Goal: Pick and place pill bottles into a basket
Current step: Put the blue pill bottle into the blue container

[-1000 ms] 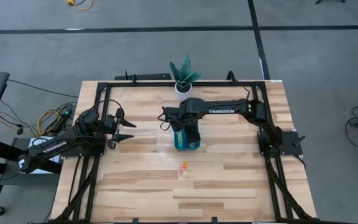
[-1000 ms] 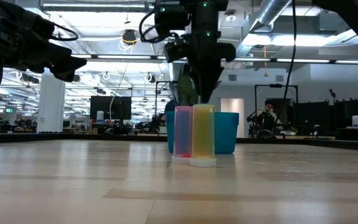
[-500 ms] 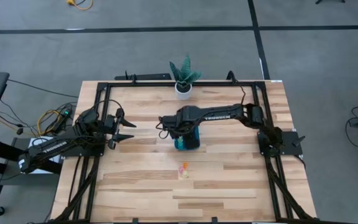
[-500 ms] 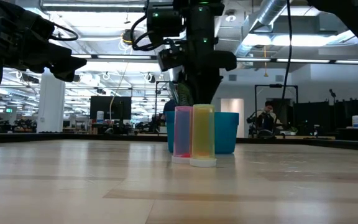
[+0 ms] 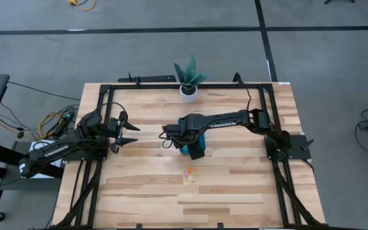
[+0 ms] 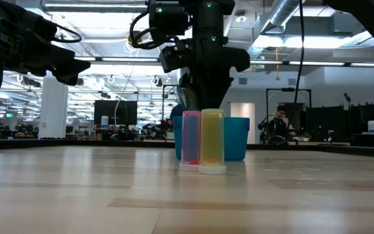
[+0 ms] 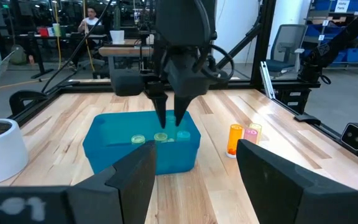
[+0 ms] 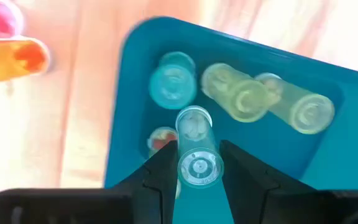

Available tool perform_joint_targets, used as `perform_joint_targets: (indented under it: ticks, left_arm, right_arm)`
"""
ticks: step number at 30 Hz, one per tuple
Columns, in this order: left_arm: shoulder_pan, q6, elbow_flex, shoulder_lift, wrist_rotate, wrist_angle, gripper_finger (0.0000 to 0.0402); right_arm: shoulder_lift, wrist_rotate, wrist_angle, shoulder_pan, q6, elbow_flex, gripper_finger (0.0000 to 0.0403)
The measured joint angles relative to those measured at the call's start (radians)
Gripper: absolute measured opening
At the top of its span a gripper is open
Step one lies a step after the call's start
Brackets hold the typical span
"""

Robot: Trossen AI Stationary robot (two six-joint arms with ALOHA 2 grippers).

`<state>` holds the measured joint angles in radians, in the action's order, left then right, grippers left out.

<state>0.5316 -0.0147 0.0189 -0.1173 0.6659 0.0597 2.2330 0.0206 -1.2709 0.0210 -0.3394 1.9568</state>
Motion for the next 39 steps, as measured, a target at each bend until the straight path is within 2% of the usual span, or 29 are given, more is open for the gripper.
perform_joint_targets:
  ticks: [6, 13, 23, 33, 39]
  left_arm:
    - [0.000, 0.000, 0.000, 0.000, 0.000, 0.000, 0.0213]
    - [0.000, 0.000, 0.000, 0.000, 0.000, 0.000, 0.0213]
    - [0.000, 0.000, 0.000, 0.000, 0.000, 0.000, 0.0213]
    - [0.000, 0.000, 0.000, 0.000, 0.000, 0.000, 0.0213]
    - [0.000, 0.000, 0.000, 0.000, 0.000, 0.000, 0.0213]
  right_arm:
    - [0.000, -0.008, 0.000, 0.004, 0.006, 0.000, 0.0103]
    - [0.000, -0.072, 0.000, 0.006, 0.002, 0.000, 0.0103]
    - [-0.001, -0.073, 0.001, 0.005, -0.007, 0.000, 0.0104]
    - [-0.002, -0.073, 0.002, 0.005, -0.009, 0.000, 0.0137]
    - [-0.002, -0.073, 0.002, 0.005, -0.009, 0.000, 0.0143]
